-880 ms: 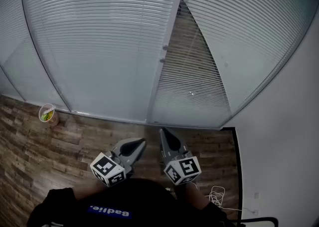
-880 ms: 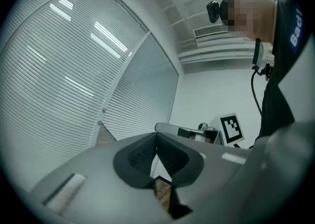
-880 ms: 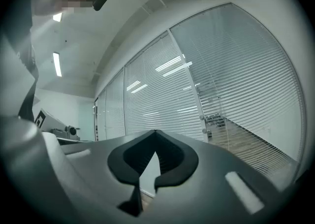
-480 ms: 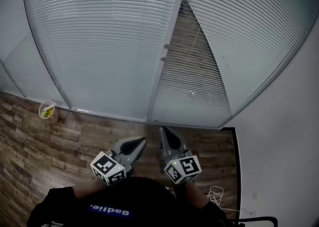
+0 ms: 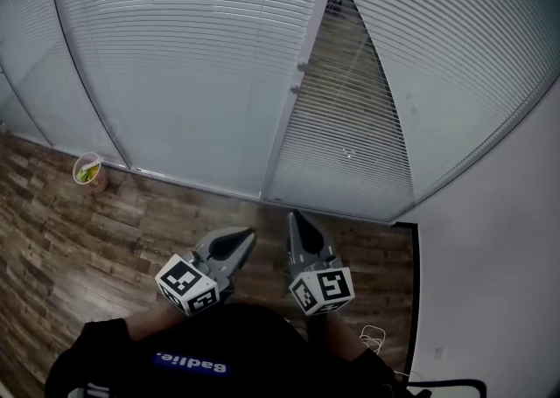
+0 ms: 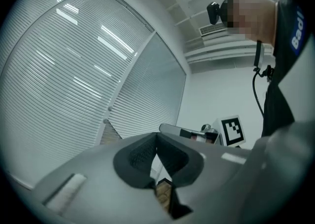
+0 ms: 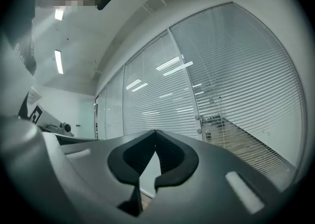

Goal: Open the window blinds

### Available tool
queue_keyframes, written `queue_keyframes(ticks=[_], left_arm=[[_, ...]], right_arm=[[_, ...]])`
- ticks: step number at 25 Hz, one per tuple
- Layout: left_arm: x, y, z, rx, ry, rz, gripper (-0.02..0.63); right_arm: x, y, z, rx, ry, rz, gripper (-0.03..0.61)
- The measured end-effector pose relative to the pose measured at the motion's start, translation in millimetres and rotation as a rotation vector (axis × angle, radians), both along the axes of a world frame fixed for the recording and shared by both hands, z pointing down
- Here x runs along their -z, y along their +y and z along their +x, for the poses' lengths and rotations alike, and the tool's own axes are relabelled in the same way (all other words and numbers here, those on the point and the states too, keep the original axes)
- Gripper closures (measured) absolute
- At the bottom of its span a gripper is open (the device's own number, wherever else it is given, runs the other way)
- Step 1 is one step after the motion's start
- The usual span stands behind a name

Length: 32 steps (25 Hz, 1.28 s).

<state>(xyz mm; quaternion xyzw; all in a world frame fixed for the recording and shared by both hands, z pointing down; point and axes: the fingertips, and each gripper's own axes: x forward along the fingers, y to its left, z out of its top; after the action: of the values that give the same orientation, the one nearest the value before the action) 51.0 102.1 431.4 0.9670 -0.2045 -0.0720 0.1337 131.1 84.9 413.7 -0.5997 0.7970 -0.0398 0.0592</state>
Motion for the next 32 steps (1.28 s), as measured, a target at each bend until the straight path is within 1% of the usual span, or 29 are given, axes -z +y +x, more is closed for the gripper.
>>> queue_keyframes(ticks=[7, 10, 13, 15, 17, 20, 23, 28, 32], left_arm=[[-17.6, 3.7, 25.5, 0.044, -0.014, 0.006, 0.614], [-22.0, -0.7, 26.1, 0.052, -0.022, -0.01, 0.614], [-19.9, -11.2, 22.8, 0.054, -0.01, 0.003, 0.614], [-19.5, -20.5, 21.6, 0.039, -0.004, -0.001, 0.614], [-18.3, -37.0, 19.1, 0.022, -0.002, -0.001, 0.614], [-16.4, -77.5, 11.2, 0.005, -0.004, 0.02, 0.614], [-10.6, -114.5, 0.8, -0.025, -0.001, 0.028, 0.614], [11.4, -172.2, -23.6, -0.064, 0.006, 0.039, 0.614], [6.0, -206.9, -30.5, -0.074, 0.005, 0.02, 0.614]], right_arm=[[-20.4, -1.2, 30.9, 0.017, 0.007, 0.0, 0.575], [-23.4, -7.7, 36.0, 0.007, 0.003, -0.013, 0.575], [-22.6, -16.7, 36.3, -0.007, 0.013, -0.01, 0.575], [-22.7, -26.5, 35.5, -0.022, 0.019, -0.015, 0.575], [-22.7, -43.5, 32.7, -0.037, 0.028, -0.018, 0.575], [-21.8, -81.2, 27.4, -0.062, 0.043, -0.016, 0.575], [-18.7, -114.6, 25.9, -0.124, 0.058, -0.014, 0.575], [1.1, -169.9, 25.6, -0.236, 0.102, -0.03, 0.575], [2.3, -202.9, 29.5, -0.286, 0.147, -0.044, 0.575]])
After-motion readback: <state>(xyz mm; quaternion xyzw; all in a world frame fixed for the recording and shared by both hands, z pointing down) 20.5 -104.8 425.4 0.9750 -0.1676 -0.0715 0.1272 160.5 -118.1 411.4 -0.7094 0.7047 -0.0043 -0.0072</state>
